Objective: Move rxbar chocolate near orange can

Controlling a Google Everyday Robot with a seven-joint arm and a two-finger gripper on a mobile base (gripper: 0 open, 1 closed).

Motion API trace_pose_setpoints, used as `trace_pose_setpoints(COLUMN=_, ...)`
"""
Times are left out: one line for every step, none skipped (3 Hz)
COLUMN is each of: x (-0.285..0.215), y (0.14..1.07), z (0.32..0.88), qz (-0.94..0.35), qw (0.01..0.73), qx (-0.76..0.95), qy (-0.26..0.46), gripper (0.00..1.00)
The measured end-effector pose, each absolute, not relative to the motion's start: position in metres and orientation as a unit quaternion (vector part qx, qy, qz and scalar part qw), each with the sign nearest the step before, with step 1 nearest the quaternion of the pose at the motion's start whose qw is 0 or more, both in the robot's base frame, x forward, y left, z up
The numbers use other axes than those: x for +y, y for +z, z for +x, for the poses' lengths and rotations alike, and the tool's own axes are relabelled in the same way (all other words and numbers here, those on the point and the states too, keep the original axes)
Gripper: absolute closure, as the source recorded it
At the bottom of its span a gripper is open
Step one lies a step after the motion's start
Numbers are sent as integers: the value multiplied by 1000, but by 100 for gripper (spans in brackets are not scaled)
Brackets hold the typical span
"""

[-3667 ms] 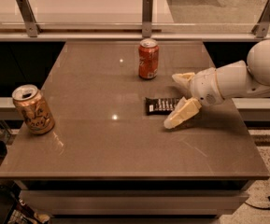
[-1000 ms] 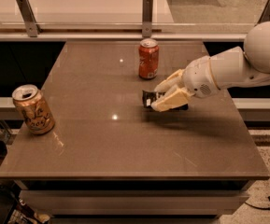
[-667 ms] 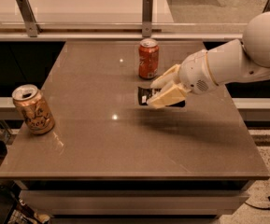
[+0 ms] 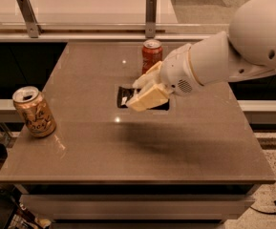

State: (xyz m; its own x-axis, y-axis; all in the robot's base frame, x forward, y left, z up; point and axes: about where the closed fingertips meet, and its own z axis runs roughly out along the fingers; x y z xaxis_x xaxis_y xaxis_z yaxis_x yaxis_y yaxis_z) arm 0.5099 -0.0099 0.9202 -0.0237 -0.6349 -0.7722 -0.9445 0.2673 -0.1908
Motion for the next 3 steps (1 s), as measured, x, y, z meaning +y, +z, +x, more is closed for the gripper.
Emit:
trace_pose_setpoints(x=26, y=926, z=496, qz=-580, qw=398, qx=683, qy=197, gripper=100)
trace_pose_setpoints(x=64, y=924, z=491, qz=-595, qw=396, qx=666, qy=214, gripper=100)
trace_pose_setpoints(x=92, y=912, z=493, qz=-600, qw=390, qx=663, qy=220, gripper=100)
